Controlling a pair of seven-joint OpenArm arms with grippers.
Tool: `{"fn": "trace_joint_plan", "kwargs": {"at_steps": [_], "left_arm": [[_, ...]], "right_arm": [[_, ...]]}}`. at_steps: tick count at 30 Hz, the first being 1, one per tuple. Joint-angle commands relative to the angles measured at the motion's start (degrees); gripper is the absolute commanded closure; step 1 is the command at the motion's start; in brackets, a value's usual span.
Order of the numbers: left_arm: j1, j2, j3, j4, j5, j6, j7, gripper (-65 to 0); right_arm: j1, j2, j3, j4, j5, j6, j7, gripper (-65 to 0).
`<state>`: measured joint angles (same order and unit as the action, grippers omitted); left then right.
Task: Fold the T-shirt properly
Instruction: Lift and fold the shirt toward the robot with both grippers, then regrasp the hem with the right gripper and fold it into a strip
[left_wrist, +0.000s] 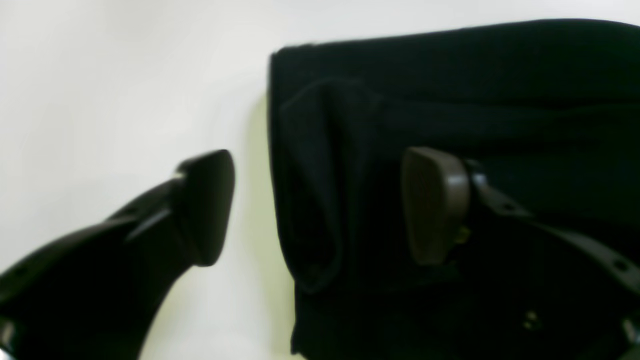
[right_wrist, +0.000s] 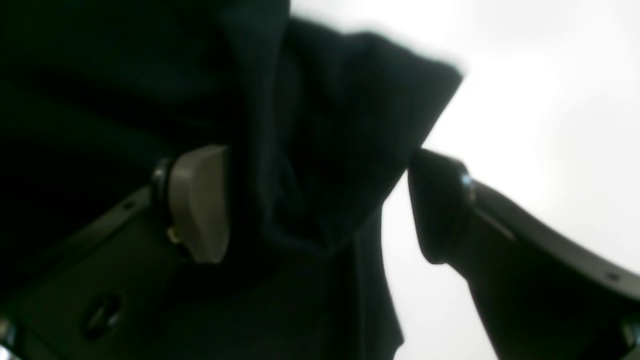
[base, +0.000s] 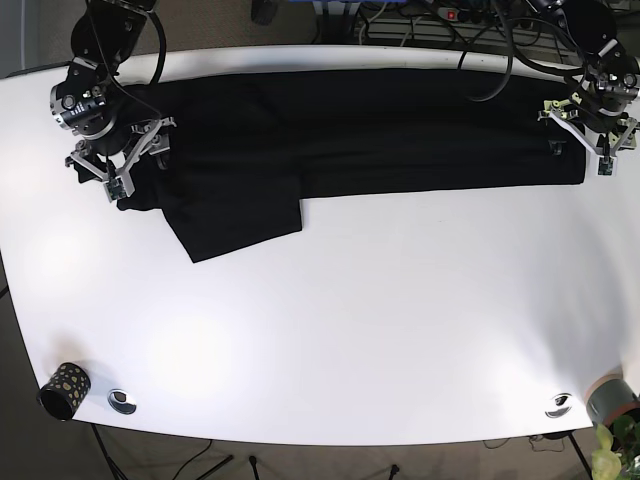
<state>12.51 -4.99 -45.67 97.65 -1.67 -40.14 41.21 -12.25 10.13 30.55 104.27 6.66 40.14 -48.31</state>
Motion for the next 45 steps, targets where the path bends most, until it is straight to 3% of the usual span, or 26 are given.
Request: {"fn": "trace_joint_plan", "kwargs": {"at_steps": [1, 14, 27, 35, 39, 45], "left_arm": [[-0.5, -0.9, 0.8, 3.8, -0.7, 0.1, -1.0, -49.0], [-0.4, -0.6, 10.7, 7.3, -0.5, 0.1, -1.0, -47.1], [2.4, 0.7, 10.2, 3.1, -0.4, 1.9, -1.0, -47.1], [3.1, 0.7, 9.1, -1.0, -0.4, 1.9, -1.3, -47.1], [3.0, 0.7, 9.4, -1.7, -0.5, 1.9, -1.4, -47.1], [1.7, 0.7, 9.4, -3.0, -0.5, 1.9, -1.4, -47.1]], "right_arm": [[1.9, 0.7, 0.4, 2.3, 0.7, -0.14, 0.9, -52.6], [16.5, -0.8, -0.1, -7.3, 0.7, -0.14, -8.2, -52.5], [27.5, -0.9, -0.1, -27.9, 0.8, -0.14, -9.0, -52.5], [28.6, -4.6, -0.2, -29.3, 0.7, -0.14, -9.0, -51.7], [28.9, -6.1, -0.2, -29.4, 0.4, -0.14, -8.6, -41.2], [29.3, -7.3, -0.2, -29.4, 0.6, -0.14, -8.5, -12.8]]}}
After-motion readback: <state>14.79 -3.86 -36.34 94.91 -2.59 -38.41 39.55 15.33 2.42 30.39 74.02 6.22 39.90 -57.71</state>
